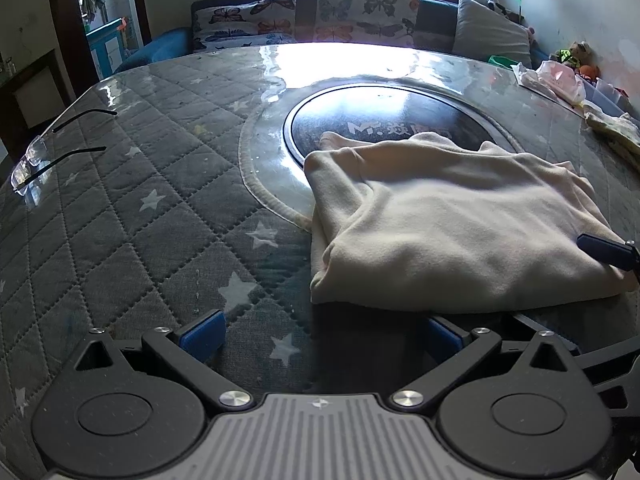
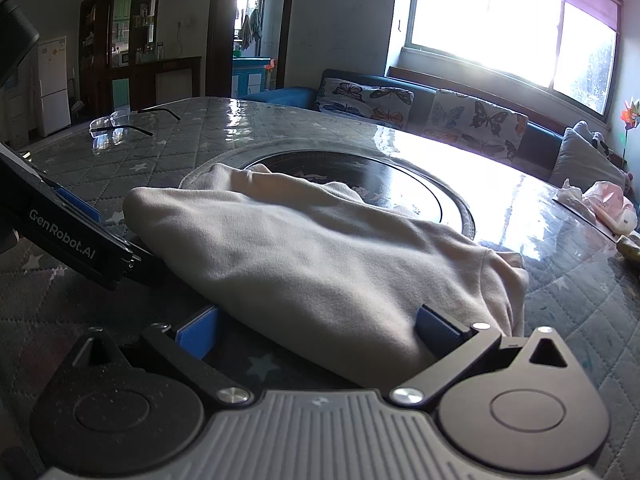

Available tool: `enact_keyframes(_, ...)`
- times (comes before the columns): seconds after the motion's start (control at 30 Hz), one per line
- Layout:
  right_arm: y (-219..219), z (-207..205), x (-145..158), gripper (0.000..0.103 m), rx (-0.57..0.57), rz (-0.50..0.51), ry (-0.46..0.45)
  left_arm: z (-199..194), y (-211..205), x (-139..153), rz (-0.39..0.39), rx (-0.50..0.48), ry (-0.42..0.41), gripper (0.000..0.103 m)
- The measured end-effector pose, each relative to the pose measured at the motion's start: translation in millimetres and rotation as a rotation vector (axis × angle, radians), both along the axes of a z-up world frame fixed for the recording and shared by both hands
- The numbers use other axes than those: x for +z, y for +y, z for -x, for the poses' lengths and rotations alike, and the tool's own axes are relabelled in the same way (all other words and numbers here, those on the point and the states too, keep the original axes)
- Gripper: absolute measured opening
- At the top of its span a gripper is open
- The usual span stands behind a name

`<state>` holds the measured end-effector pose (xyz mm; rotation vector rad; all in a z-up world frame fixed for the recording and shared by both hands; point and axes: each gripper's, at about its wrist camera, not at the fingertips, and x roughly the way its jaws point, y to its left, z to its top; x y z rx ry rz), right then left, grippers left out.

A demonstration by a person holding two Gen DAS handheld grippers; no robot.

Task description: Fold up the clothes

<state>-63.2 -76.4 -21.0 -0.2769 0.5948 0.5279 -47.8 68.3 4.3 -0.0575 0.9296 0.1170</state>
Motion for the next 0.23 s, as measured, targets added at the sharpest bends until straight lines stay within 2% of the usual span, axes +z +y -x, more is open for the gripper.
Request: enact_keyframes(0.23,0.2,0.4,-0.2,0.103,0.0,0.001,-0.001,1.1,-0.1,-0.5,-0.002,-0.002,-0.008,0.103)
